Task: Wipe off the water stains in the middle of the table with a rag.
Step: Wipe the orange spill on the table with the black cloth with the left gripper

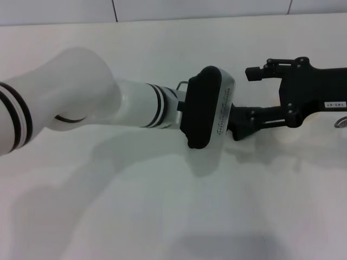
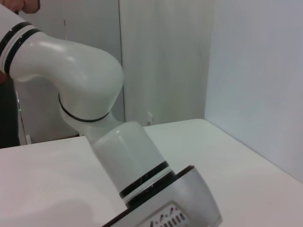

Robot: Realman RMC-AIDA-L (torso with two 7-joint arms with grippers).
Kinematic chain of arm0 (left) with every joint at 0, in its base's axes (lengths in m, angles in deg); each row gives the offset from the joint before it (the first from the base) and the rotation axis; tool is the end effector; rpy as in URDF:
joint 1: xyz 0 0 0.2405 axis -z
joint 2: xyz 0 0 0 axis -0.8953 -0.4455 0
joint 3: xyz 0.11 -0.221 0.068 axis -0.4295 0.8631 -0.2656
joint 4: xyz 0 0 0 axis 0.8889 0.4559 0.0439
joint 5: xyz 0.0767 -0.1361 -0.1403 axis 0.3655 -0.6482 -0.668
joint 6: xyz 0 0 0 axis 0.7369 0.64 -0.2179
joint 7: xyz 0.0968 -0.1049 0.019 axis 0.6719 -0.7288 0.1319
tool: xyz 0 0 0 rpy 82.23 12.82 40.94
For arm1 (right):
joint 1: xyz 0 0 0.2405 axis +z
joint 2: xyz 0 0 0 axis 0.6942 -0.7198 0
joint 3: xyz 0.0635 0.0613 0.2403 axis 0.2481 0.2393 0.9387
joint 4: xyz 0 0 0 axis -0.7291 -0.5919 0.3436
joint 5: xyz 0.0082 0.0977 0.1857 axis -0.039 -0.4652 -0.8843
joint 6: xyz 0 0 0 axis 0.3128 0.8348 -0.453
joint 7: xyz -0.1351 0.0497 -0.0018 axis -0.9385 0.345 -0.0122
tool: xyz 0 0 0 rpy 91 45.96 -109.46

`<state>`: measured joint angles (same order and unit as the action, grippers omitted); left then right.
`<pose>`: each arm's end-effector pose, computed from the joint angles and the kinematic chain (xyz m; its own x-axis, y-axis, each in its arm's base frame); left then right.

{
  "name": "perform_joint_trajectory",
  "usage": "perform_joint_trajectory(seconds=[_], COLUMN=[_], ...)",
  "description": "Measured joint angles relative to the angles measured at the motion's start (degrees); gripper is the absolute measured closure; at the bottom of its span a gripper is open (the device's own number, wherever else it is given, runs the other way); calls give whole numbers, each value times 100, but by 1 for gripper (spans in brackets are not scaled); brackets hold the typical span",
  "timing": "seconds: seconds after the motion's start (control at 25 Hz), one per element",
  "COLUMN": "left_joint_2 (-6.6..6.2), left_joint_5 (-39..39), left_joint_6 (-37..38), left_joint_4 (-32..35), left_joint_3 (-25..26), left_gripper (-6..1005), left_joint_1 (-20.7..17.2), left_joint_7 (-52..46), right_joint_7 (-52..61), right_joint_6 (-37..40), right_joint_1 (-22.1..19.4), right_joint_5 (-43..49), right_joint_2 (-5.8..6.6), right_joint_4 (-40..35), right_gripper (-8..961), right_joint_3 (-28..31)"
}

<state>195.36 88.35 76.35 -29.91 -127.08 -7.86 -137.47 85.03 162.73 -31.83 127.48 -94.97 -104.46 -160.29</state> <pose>-0.1370 0.3782 -0.1745 0.7965 -0.5655 -0.2141 -0.6045 -0.7534 -0.2589 0.1727 0.3066 0.0497 0.9237 -0.0936 -0.3716 -0.2180 -0.9259 -0.3086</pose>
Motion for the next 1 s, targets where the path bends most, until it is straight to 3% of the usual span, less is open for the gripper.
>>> perform_joint_trajectory(seconds=[0.44, 0.72, 1.0], left_joint_2=[-40, -66, -44], left_joint_5=[-1, 69, 83], left_joint_6=[-257, -343, -302], left_joint_4=[-239, -402, -363], left_joint_3=[21, 419, 434], left_gripper=[885, 883, 881], left_joint_1=[-3, 32, 67], left_joint_7=[-32, 7, 109], right_joint_7=[-2, -6, -9], right_joint_6=[-92, -118, -118], right_joint_1=[43, 39, 19], right_joint_5=[-7, -7, -4], right_joint_2=[0, 0, 0], right_joint_4=[7, 17, 17], right_gripper=[128, 128, 128], right_joint_3=[-76, -100, -107])
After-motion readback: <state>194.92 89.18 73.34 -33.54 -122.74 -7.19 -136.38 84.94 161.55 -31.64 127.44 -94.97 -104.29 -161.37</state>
